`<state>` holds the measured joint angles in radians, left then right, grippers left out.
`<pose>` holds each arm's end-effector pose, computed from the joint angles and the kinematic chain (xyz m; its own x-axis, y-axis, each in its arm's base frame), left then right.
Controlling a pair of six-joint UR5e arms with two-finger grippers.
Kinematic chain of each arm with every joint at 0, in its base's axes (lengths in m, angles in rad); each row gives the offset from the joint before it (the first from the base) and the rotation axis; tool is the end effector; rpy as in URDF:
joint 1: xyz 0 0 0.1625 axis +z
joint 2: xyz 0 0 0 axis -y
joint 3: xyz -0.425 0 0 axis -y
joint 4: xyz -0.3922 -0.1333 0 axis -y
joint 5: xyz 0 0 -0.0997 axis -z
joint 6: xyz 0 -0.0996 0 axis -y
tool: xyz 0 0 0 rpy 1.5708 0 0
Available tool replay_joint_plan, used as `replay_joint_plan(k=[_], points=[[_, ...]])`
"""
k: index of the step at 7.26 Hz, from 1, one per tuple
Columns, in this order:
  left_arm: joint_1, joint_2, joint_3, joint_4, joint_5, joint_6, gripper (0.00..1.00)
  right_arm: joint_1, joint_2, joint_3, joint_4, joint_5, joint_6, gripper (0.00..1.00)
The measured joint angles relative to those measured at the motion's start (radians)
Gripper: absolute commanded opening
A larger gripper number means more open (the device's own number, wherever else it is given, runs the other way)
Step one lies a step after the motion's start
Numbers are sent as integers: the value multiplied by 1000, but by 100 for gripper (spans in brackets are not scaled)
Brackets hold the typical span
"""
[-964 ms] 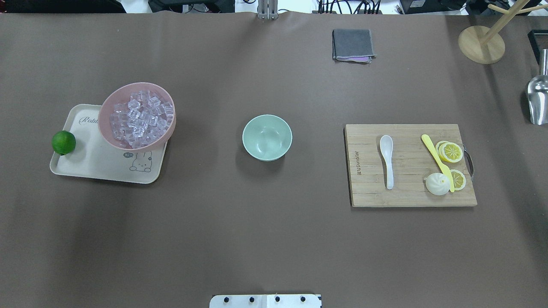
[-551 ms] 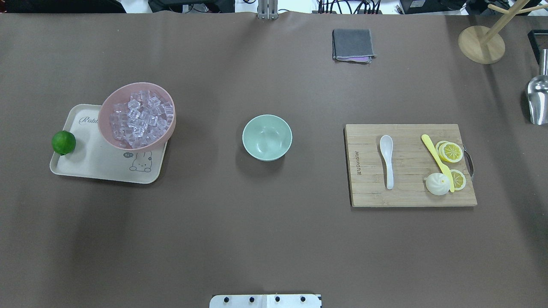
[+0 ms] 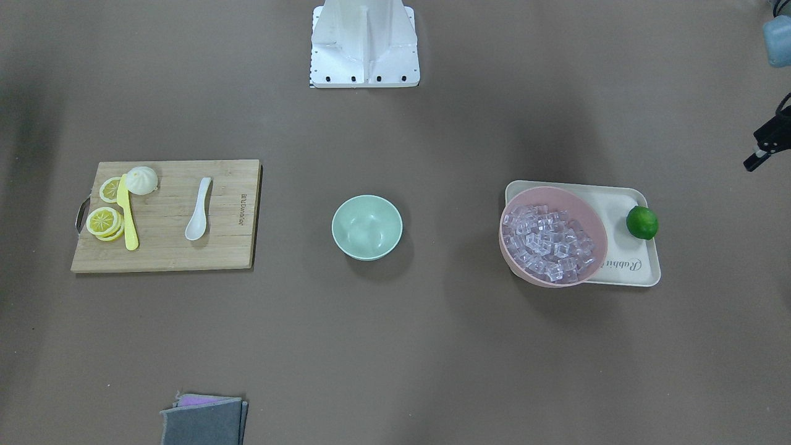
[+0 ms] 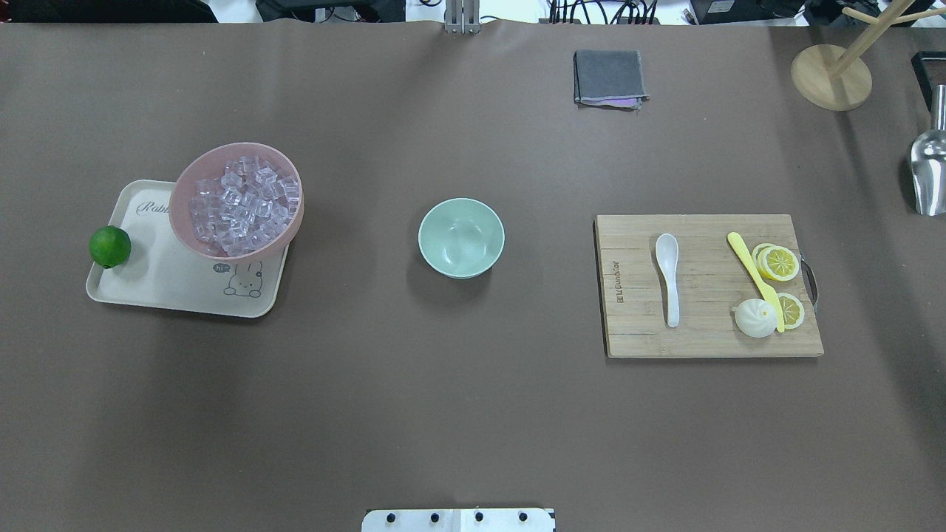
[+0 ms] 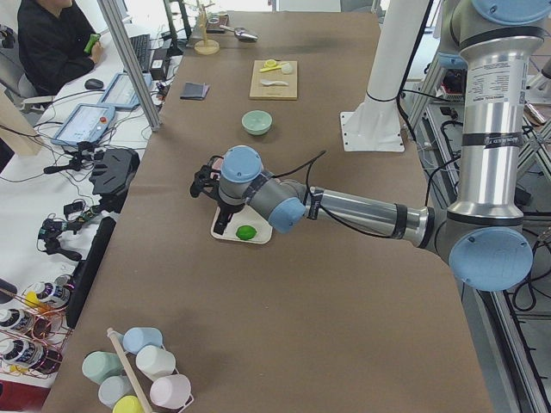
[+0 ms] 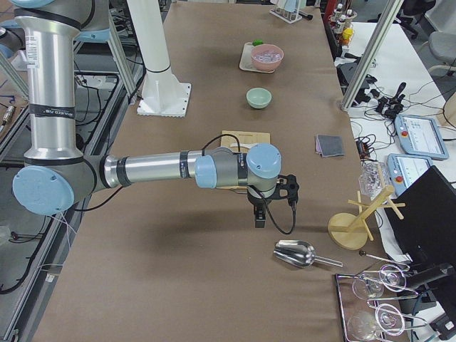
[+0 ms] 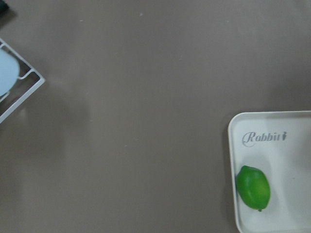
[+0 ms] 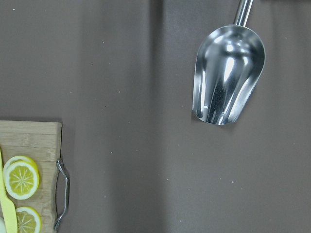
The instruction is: Put spoon and ice into bowl
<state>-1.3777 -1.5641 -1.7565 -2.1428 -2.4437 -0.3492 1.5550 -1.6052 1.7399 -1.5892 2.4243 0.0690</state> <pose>0.0400 -0.5013 0.4964 0.5463 0.3526 -0.7598 0.0496 0.8919 0.4496 0.0506 -0.4815 0.5880 0.6554 -0.0291 0.7547 -0.0296 0.9975 0.0642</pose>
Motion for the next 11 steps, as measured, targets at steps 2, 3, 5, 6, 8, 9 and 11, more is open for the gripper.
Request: replay_joint_plan(k=[2, 3, 5, 6, 8, 9, 11], points=[[81, -117, 31, -103, -2, -132, 98, -5, 7, 0, 0, 0, -1, 100], [121, -178, 47, -107, 8, -168, 98, -7, 17, 3, 0, 0, -4, 100], [188, -235, 49, -60, 82, -208, 98, -32, 53, 15, -2, -32, -4, 100], [212, -246, 39, -45, 137, -224, 98, -47, 65, 22, -4, -47, -3, 100], [317, -251, -9, -34, 320, -347, 98, -61, 69, 31, 7, -50, 13, 100], [391, -251, -24, -31, 428, -414, 98, -68, 67, 28, 35, -41, 19, 100], [516, -251, -33, -5, 579, -480, 97, -85, 56, 19, 92, 12, 40, 100]])
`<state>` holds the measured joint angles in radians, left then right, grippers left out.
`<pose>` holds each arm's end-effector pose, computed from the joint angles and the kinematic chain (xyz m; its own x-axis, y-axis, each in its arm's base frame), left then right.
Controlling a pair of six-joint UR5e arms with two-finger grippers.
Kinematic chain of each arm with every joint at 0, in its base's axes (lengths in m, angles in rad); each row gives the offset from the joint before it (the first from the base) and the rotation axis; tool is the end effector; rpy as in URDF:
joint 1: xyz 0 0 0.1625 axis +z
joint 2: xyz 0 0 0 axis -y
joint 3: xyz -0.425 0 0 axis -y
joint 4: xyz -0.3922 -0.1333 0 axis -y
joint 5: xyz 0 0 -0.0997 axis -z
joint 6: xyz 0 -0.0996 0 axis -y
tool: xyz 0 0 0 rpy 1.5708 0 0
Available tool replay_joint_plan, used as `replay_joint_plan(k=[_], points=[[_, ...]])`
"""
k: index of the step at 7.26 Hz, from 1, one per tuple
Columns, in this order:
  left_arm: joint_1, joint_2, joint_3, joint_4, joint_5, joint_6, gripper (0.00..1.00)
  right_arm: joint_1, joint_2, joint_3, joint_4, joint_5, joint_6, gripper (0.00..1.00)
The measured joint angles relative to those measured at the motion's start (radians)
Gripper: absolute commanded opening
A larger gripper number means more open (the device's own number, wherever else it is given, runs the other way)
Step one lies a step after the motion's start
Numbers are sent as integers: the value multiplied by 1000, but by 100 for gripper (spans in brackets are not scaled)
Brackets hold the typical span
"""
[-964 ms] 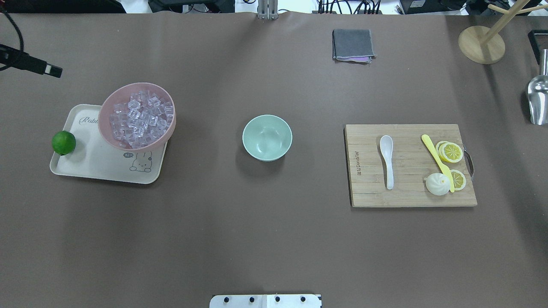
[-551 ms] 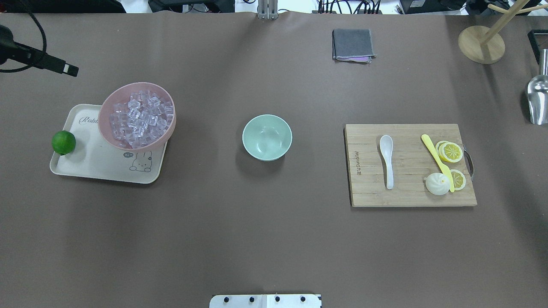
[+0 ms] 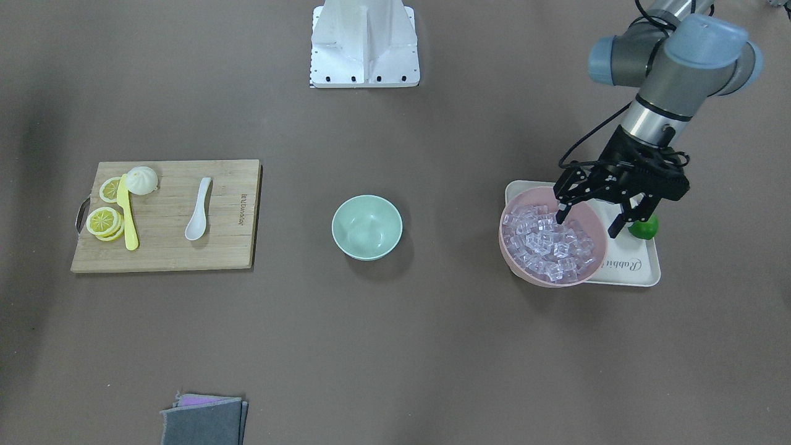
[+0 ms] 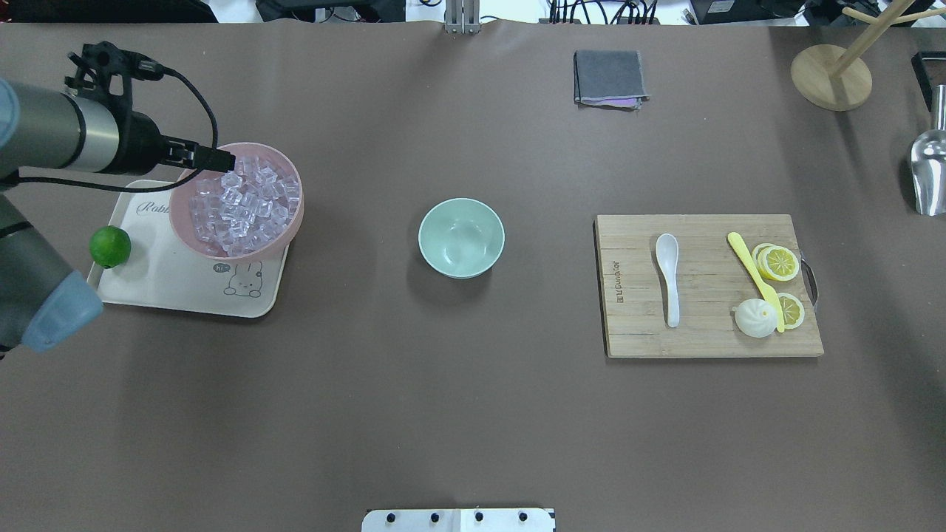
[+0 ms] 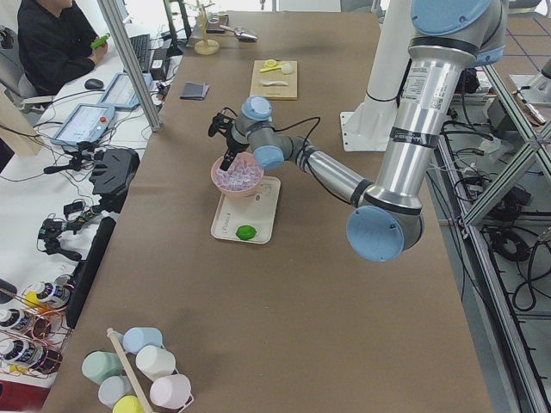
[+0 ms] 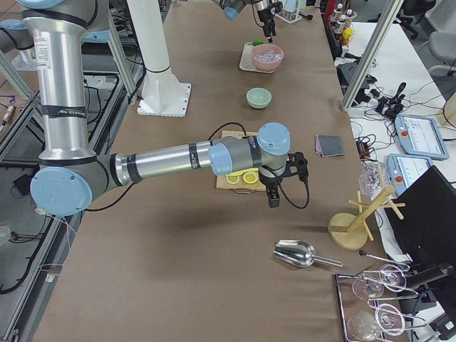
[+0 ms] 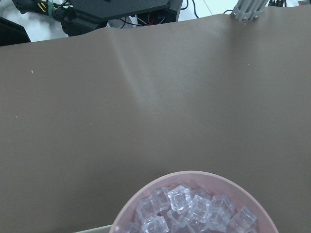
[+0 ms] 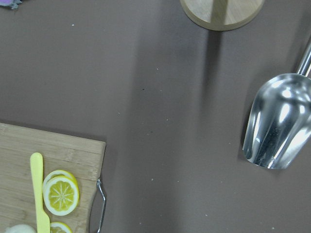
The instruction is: Put spoon and ice into bowl
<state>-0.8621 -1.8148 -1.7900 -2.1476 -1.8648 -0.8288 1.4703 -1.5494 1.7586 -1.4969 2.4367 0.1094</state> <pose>0.3023 -0.5130 0.3619 0.6240 0.2659 -0.7348 0.1931 0.8587 0.4747 0.0063 -0.5097 0.5401 0.6301 -0.1707 0.7575 0.0277 0.9798 0.1978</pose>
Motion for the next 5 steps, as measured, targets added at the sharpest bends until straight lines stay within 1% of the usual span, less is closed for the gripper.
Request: replay_joint_plan(k=[2, 3, 4, 5], points=[[78, 4, 2, 8, 44, -11, 97, -32, 2, 3, 46, 13, 35, 100], [108, 10, 3, 9, 56, -11, 96, -58, 5, 5, 91, 8, 111, 100], [131, 19, 5, 9, 71, -10, 89, -99, 8, 6, 154, -6, 221, 100], [143, 26, 6, 8, 79, -9, 67, -144, 14, 7, 215, -31, 332, 100]])
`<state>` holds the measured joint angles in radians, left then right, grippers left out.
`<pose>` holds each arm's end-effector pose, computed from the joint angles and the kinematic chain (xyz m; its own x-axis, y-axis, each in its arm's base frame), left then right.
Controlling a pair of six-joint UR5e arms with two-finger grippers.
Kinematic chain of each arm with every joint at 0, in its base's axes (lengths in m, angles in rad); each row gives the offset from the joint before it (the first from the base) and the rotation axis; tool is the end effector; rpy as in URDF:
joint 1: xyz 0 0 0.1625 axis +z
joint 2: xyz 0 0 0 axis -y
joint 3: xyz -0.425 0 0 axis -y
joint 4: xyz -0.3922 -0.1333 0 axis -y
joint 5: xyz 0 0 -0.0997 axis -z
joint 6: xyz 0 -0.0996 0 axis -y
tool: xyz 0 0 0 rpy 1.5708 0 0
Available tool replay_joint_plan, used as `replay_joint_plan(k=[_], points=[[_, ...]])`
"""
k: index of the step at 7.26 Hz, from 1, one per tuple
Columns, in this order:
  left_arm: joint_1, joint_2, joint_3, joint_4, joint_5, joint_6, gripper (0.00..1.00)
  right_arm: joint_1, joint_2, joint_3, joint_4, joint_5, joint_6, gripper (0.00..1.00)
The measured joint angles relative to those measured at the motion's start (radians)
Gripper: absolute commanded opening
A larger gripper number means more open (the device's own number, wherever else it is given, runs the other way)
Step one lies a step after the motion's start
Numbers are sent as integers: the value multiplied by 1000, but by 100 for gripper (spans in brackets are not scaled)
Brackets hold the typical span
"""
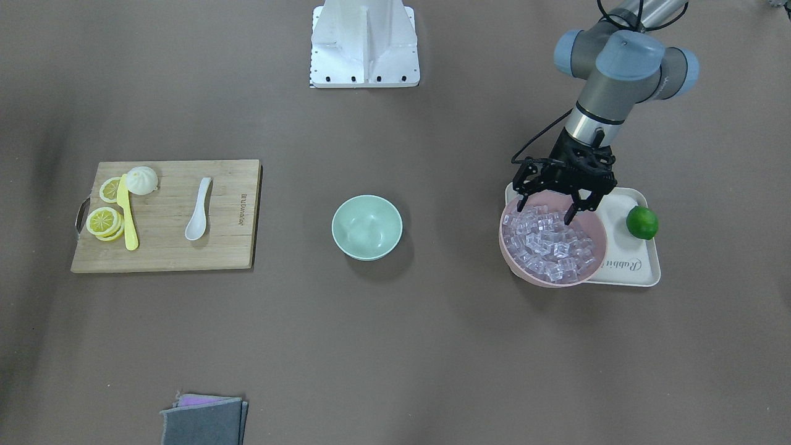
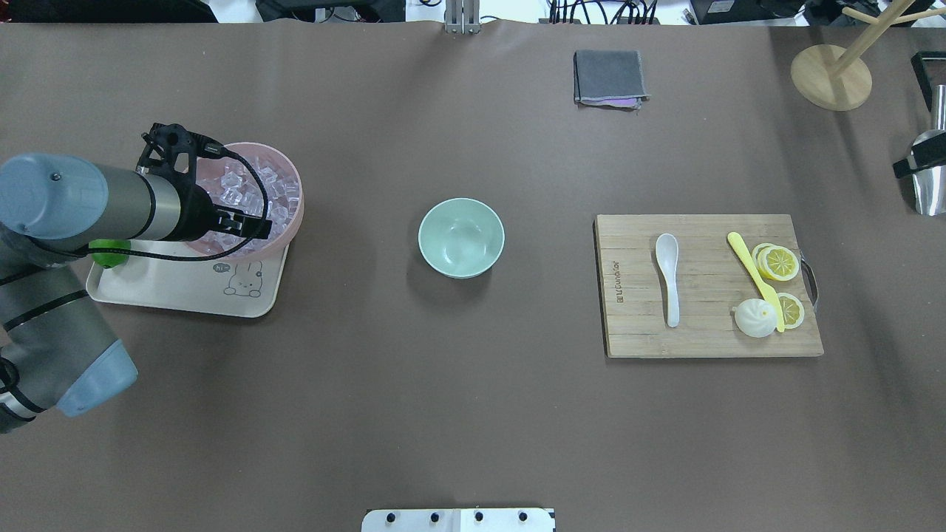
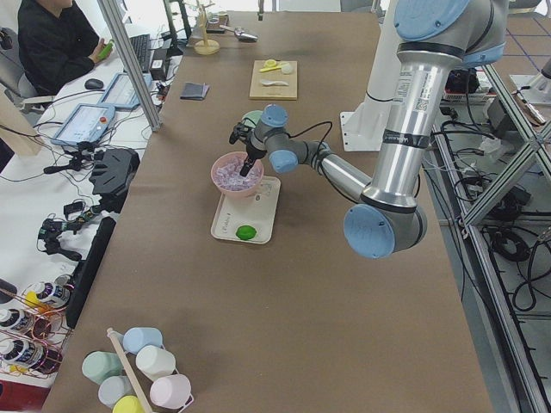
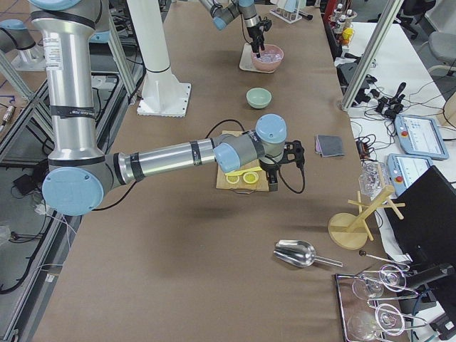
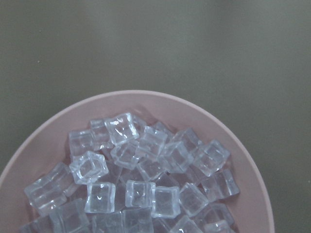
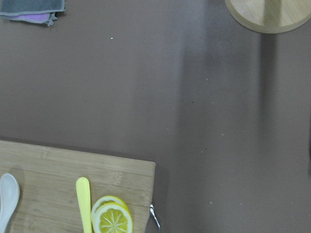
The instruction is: Put spoon and ice into bowl
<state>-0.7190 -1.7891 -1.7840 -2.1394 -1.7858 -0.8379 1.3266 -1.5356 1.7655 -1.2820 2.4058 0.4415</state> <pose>0.3657 -0.4690 0.3820 0.6422 0.3065 -0.7026 0.1059 0.8723 0.4773 -0.0672 -0.5156 0.5065 0.5982 -0.1090 0.7939 -0.0505 0.9836 0.1731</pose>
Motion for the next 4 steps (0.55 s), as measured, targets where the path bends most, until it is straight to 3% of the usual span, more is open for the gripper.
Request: replay_joint_plan(k=[1, 4], points=[[5, 4, 2, 0, 3, 0, 58, -39, 12, 1, 41, -21, 91, 100], [7, 9, 7, -2, -5, 8, 50, -90, 35, 3, 65, -38, 179, 100]])
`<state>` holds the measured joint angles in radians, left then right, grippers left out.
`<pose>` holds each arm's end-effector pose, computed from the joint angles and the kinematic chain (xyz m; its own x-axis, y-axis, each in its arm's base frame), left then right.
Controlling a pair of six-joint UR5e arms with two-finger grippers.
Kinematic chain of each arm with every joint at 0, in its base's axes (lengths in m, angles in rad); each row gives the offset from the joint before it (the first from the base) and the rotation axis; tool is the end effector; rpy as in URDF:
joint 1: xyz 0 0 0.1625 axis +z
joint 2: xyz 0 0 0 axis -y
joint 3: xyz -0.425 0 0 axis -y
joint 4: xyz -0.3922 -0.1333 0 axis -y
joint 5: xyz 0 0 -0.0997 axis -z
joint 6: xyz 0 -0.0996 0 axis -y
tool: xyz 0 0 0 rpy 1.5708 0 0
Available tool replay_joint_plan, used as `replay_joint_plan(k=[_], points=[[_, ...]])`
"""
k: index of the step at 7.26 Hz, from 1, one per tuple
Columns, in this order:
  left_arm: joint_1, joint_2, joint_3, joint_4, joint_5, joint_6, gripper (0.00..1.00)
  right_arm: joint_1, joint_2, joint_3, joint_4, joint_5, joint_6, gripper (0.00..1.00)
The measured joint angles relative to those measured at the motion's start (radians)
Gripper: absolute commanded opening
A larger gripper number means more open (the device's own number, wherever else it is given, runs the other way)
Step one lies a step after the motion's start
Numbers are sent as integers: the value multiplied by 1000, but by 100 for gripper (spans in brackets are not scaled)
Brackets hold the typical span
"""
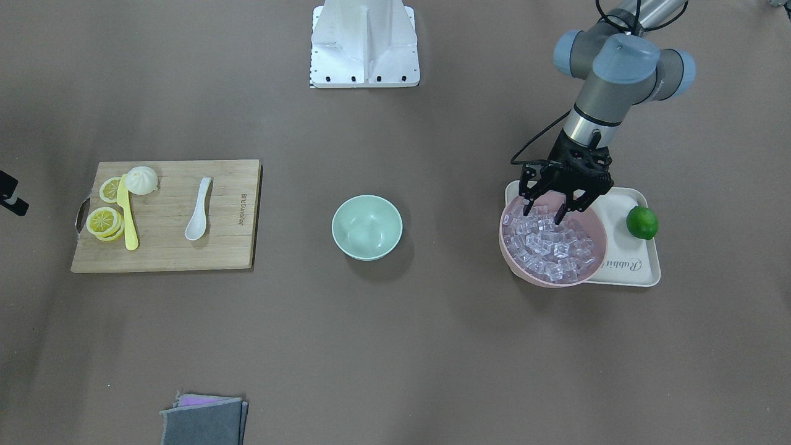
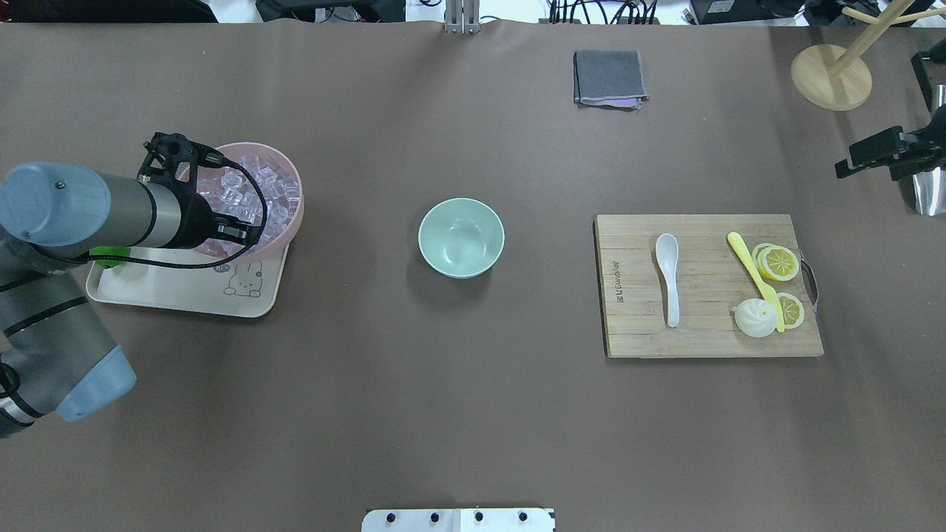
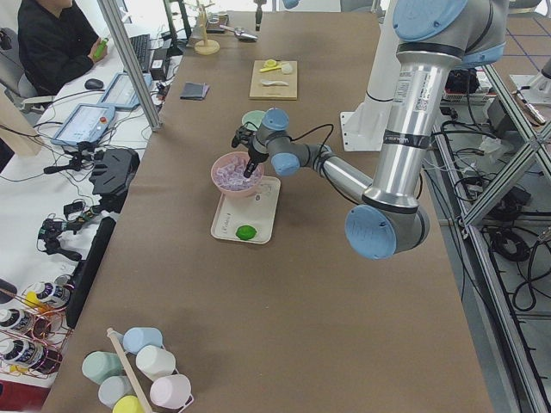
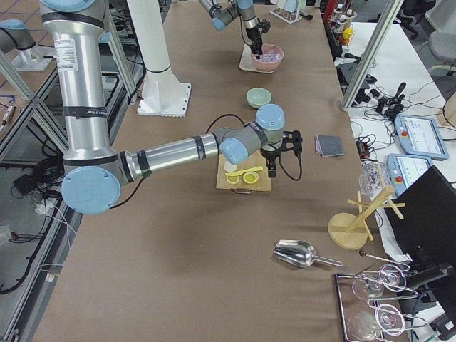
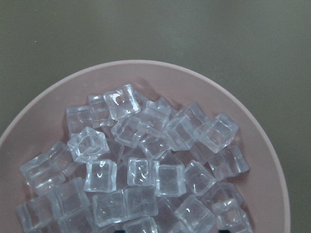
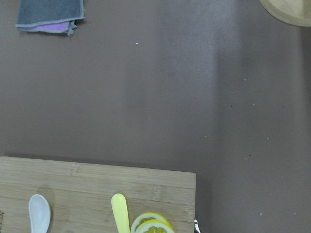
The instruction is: Put spoon and ice into bowl
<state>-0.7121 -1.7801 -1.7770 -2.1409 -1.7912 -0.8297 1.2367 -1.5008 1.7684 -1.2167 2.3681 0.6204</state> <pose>0.3686 -0.4655 0.3905 0.6458 0.3128 -0.6965 0.0863 0.8765 0.4737 -0.1150 -0.5206 0.4813 0.5808 -0.0603 0.8118 -0.0874 0.9869 0.1358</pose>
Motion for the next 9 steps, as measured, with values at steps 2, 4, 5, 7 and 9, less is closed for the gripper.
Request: replay_joint_plan(k=[2, 4, 5, 7, 9], points=[[-1, 1, 1, 1, -6, 2, 50, -13, 12, 0, 0, -11, 8, 100], [-4, 2, 1, 4, -6, 4, 51, -25, 23, -1, 0, -22, 11, 100], [-8, 4, 3, 5, -6, 4, 51, -32, 27, -2, 0, -30, 15, 100], [-15, 11, 10, 6, -6, 4, 51, -47, 36, -2, 0, -40, 34, 100], [-16, 13, 16, 5, -6, 3, 51, -58, 42, -1, 0, -52, 40, 100]])
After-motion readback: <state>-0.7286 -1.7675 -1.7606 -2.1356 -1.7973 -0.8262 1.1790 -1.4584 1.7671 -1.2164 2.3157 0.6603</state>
